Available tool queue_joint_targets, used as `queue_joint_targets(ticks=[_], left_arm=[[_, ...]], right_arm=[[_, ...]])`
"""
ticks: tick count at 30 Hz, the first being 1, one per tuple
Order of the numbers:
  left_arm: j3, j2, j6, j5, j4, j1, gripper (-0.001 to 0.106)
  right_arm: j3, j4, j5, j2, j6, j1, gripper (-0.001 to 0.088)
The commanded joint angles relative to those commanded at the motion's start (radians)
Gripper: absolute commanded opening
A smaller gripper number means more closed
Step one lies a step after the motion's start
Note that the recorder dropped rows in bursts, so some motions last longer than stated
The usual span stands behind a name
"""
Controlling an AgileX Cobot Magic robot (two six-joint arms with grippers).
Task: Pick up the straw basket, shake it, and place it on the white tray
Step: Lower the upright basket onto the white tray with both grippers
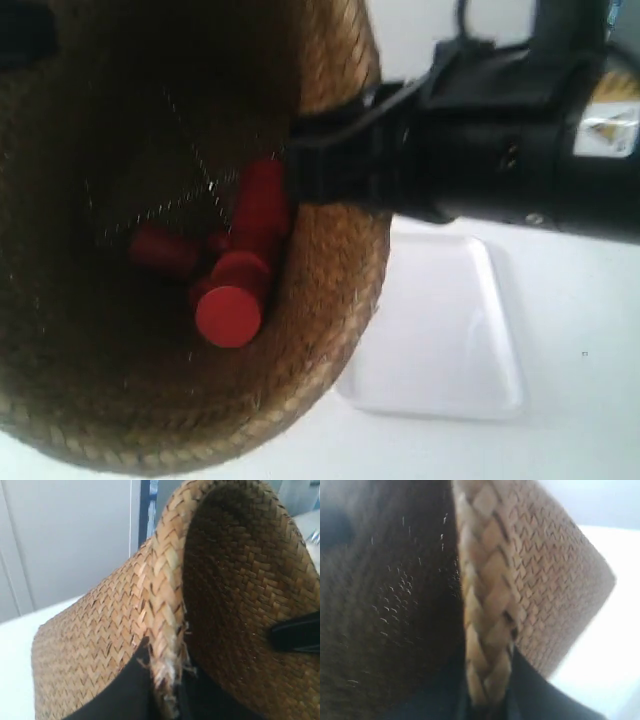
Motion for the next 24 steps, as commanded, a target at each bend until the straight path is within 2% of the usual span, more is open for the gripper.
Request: queue_joint_targets(ticks=[2, 5, 8, 12, 15, 18, 20, 24], left_arm=[[-0.04, 0.0, -0.033, -0.036, 0.002, 0.0, 0.0], [-0.079, 0.031, -0.109, -0.084, 0.011, 0.0, 0.0], [-0.098, 0.119, -0.209, -0.094, 0.025, 0.0, 0.0], [-0.155, 0.273, -0.427, -0.006, 0.115, 0.0, 0.0], [-0.221, 0.374, -0.561, 0.068, 0.192, 0.0, 0.0], [-0.288, 0.459, -0.593, 0.127, 0.21, 0.0, 0.0], [-0.33, 0.506, -0.6, 0.146, 0.21, 0.0, 0.0], [-0.392, 0.592, -0.627, 0.167, 0.164, 0.0, 0.0]], right_arm=[[-0.029, -0.007, 0.007, -0.017, 0.0, -0.011, 0.0], [-0.084, -0.024, 0.053, -0.011, 0.0, -0.064, 0.0], [-0.133, -0.056, 0.145, 0.045, 0.044, -0.17, 0.0], [-0.226, -0.053, 0.341, 0.137, 0.058, -0.314, 0.0], [-0.308, -0.053, 0.506, 0.191, 0.048, -0.394, 0.0], [-0.382, -0.051, 0.618, 0.227, 0.013, -0.458, 0.0], [-0.418, -0.051, 0.645, 0.245, 0.011, -0.494, 0.0], [-0.499, -0.053, 0.733, 0.288, -0.044, -0.552, 0.0]])
